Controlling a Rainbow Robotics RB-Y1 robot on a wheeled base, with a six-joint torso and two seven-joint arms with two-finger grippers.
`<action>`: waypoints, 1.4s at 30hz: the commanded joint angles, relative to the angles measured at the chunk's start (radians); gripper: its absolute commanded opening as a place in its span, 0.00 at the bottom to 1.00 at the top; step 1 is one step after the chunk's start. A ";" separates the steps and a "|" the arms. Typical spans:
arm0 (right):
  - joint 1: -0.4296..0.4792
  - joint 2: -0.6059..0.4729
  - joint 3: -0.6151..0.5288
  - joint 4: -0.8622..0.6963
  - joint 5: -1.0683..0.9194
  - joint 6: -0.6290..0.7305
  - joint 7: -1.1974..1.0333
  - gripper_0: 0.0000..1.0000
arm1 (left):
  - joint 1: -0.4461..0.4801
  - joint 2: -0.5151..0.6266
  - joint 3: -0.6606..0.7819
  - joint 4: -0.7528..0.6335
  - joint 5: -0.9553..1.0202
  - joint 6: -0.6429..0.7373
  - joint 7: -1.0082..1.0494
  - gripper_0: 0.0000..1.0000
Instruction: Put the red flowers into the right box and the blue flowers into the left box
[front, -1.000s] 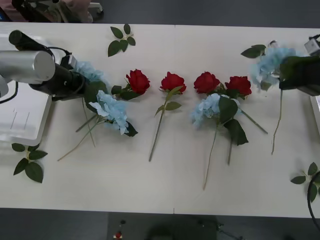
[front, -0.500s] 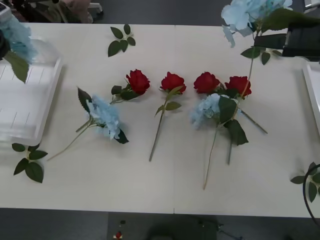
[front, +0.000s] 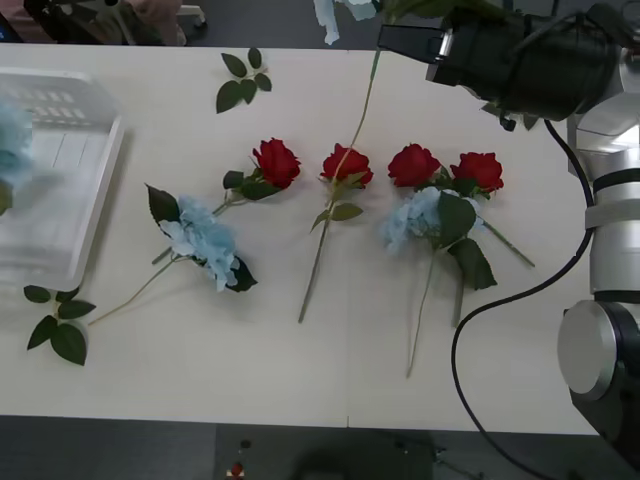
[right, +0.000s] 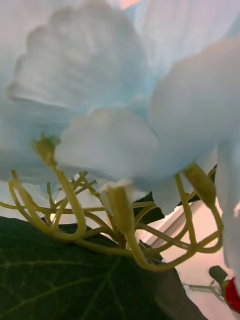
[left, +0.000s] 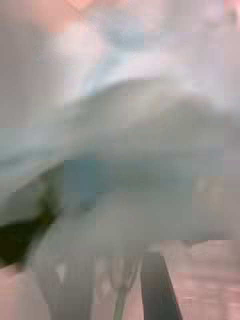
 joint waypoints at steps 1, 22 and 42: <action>-0.036 0.032 0.007 -0.033 0.040 -0.037 0.041 0.00 | -0.028 0.018 0.002 -0.008 0.023 -0.015 -0.004 1.00; -0.042 0.098 0.157 -0.032 0.041 -0.226 0.040 0.00 | 0.078 -0.068 0.175 -0.557 1.048 -0.043 -0.195 1.00; -0.044 0.100 0.206 -0.032 0.038 -0.297 0.040 0.00 | 0.147 -0.346 0.198 -0.653 0.881 -0.273 -0.274 0.00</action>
